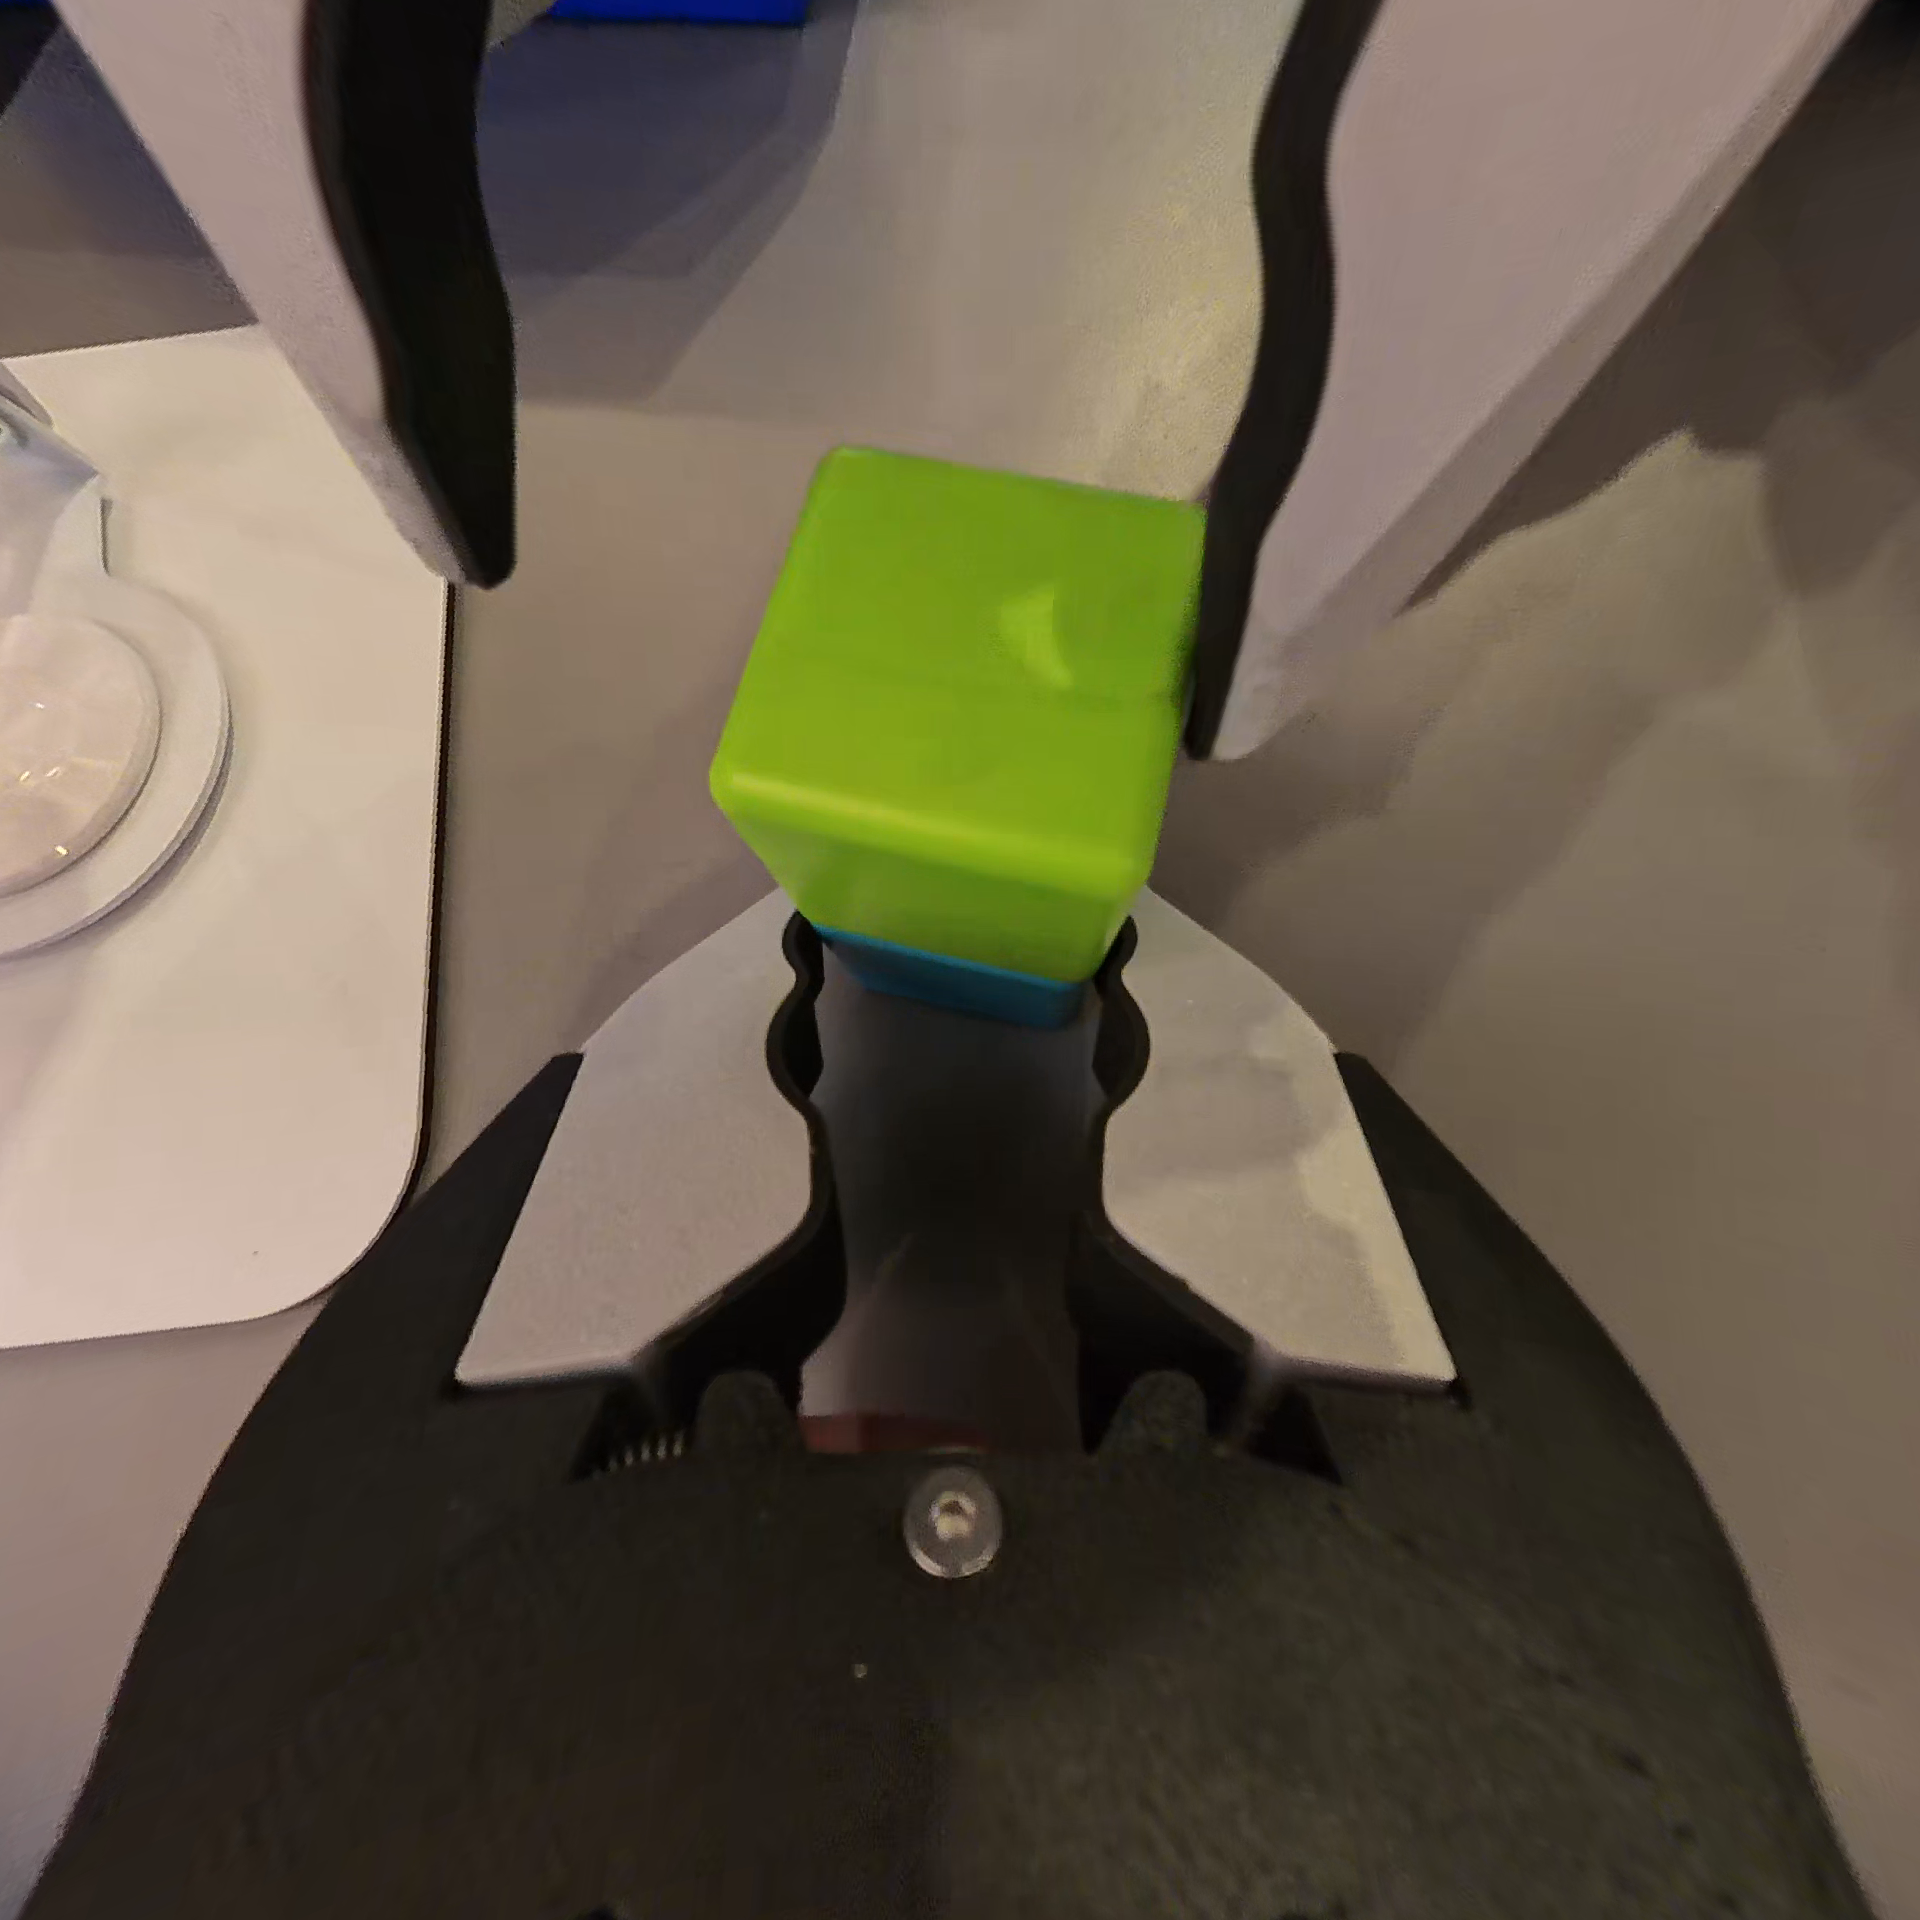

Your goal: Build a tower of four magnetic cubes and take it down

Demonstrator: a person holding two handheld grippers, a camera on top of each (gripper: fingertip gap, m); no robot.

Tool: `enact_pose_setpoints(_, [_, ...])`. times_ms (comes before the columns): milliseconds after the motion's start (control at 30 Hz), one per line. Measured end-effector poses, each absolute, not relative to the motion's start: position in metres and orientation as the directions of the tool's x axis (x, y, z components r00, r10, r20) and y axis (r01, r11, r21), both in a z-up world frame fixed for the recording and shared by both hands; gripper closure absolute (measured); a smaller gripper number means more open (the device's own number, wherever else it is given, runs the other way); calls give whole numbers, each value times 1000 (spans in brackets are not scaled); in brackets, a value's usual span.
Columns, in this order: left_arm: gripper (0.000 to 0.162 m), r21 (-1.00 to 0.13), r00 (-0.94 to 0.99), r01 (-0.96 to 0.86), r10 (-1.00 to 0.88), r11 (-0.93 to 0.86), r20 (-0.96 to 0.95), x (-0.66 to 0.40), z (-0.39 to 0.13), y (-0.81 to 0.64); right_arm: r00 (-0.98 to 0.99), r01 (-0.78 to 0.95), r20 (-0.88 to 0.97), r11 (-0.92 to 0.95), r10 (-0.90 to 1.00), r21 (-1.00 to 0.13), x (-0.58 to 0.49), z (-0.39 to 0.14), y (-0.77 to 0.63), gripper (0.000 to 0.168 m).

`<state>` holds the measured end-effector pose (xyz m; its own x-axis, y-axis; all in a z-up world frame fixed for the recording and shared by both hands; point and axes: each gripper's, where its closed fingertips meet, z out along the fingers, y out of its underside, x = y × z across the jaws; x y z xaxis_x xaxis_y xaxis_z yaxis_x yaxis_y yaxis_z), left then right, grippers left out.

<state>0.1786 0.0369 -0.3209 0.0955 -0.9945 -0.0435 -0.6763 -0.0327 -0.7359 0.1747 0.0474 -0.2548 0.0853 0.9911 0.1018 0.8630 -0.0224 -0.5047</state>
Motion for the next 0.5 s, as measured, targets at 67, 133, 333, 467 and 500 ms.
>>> enact_pose_setpoints(67, [112,-736,95,-676,-994,-32,-44,179,-321,37,71,880,88,-21,994,-474,176,-263,43,94])
enact_pose_setpoints(133, [111,-736,95,-676,-995,-33,-43,179,-321,37,63,880,73,-21,995,-475,172,-267,41,99])
enact_pose_setpoints(333, [112,-736,96,-677,-994,-35,-42,179,-321,37,64,891,59,-31,996,-454,166,-274,36,118])
enact_pose_setpoints(467, [112,-735,96,-677,-995,-34,-41,179,-321,37,69,890,46,-41,997,-453,167,-274,37,118])
enact_pose_setpoints(500, [112,-735,95,-677,-995,-33,-42,179,-321,37,76,888,34,-52,996,-457,167,-274,37,118])
